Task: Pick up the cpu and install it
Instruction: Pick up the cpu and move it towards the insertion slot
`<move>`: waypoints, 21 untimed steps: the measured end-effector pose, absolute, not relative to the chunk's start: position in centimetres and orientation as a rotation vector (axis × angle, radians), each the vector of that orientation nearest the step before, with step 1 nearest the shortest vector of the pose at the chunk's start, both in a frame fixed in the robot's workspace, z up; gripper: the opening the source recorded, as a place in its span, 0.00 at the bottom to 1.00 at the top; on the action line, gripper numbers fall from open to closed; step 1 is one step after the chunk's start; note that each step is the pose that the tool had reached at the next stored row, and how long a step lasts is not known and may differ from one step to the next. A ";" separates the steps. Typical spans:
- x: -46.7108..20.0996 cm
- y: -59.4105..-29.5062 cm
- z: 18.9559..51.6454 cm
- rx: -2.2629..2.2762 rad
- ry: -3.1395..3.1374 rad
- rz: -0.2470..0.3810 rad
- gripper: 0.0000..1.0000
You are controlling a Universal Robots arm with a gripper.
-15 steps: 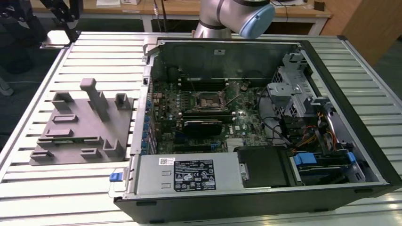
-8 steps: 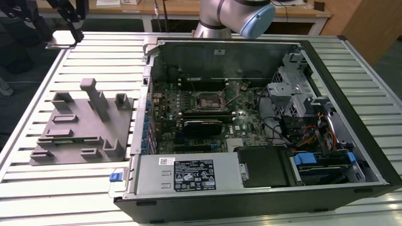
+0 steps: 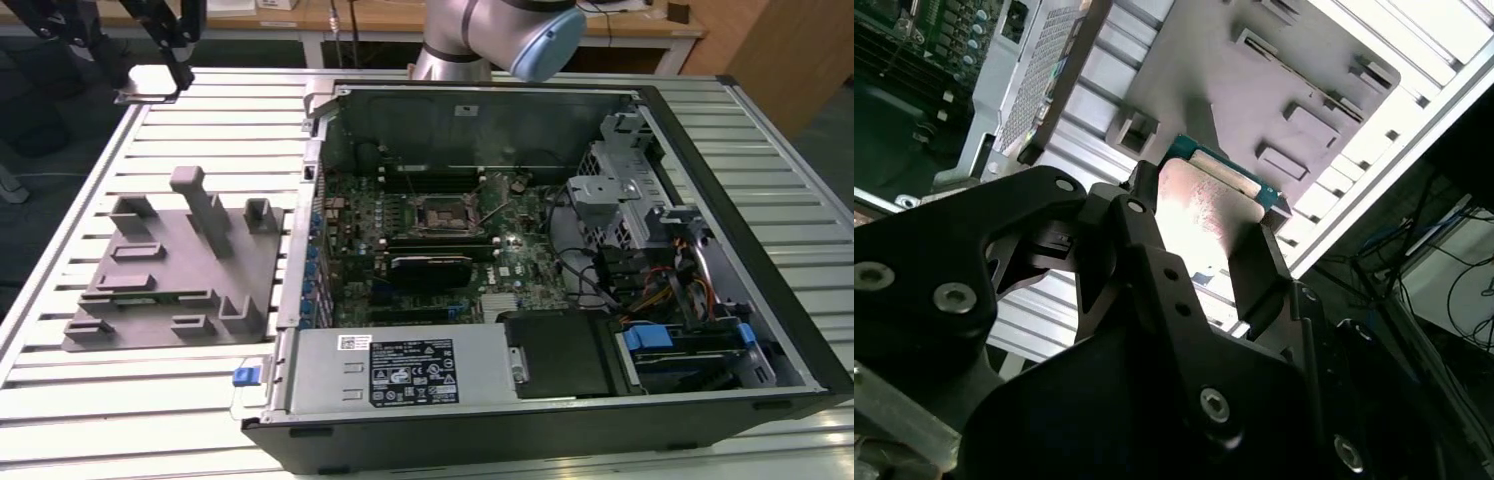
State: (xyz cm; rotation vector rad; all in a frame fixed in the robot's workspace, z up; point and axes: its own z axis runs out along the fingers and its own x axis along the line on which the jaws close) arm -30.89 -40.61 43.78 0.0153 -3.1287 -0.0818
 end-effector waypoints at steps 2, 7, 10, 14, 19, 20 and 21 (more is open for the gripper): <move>-30.5 -40.6 43.8 0.015 -3.129 -0.082 0.53; -29.5 -40.6 43.8 0.015 -3.129 -0.082 0.53; -28.9 -40.6 43.8 0.015 -3.129 -0.082 0.53; -28.0 -40.6 43.8 0.015 -3.129 -0.082 0.53; -26.9 -40.5 43.8 0.015 -3.129 -0.082 0.53; -26.7 -40.5 43.8 0.015 -3.129 -0.082 0.53; -26.5 -40.5 43.8 0.015 -3.129 -0.082 0.53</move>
